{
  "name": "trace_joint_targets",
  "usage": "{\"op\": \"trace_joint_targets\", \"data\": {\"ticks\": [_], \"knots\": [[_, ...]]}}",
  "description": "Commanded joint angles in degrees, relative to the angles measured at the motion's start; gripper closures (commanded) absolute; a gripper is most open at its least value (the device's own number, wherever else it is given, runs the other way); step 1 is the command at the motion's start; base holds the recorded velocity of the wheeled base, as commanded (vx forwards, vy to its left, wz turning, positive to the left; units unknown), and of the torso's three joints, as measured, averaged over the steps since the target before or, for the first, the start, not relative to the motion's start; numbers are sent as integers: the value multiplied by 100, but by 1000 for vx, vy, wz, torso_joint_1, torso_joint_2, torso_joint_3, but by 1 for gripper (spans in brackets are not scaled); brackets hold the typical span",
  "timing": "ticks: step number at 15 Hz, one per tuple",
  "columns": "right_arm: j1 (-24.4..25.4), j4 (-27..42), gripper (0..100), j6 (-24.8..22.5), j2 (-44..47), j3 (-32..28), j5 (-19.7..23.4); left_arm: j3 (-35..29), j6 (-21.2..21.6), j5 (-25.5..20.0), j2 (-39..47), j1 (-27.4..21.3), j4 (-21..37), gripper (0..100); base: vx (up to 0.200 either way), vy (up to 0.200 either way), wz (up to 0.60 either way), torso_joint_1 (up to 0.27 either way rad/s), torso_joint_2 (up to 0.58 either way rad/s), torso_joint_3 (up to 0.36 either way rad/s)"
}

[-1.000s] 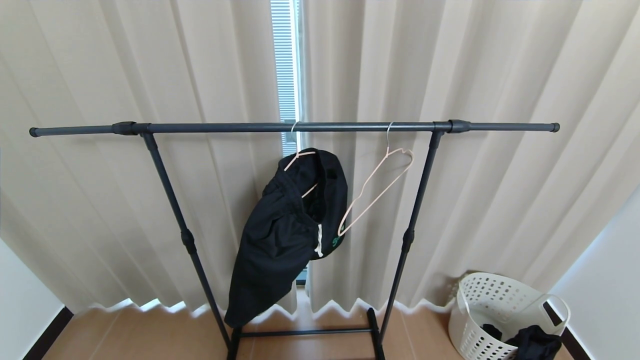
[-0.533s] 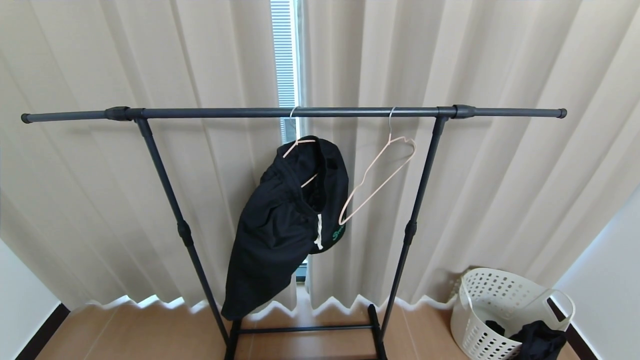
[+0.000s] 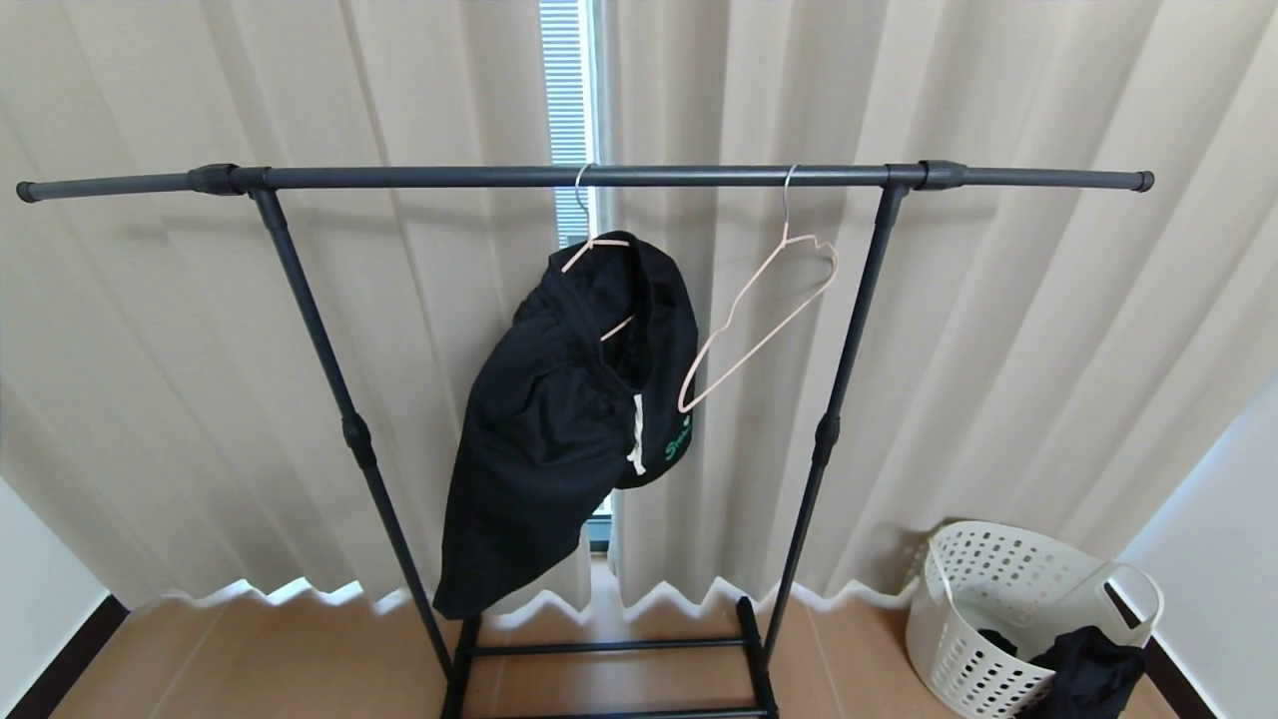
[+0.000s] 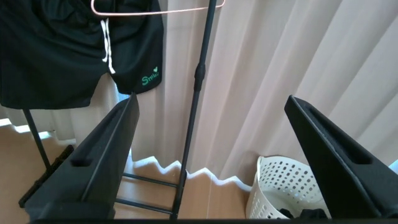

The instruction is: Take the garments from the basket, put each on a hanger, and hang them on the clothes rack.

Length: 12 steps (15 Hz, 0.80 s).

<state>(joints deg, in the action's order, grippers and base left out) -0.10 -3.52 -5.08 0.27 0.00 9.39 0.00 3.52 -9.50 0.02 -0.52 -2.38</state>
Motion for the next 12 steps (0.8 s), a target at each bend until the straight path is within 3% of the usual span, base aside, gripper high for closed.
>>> {"op": "trace_joint_targets", "data": {"ticks": [1, 12], "knots": [[1, 1, 0, -1, 8, 0, 2, 0, -1, 0, -2, 0, 0, 0, 0, 0, 0, -222, 540, 315], [1, 1, 0, -1, 8, 0, -7, 0, 8, 18, -2, 0, -8, 0, 0, 0, 0, -195, 533, 326]]}}
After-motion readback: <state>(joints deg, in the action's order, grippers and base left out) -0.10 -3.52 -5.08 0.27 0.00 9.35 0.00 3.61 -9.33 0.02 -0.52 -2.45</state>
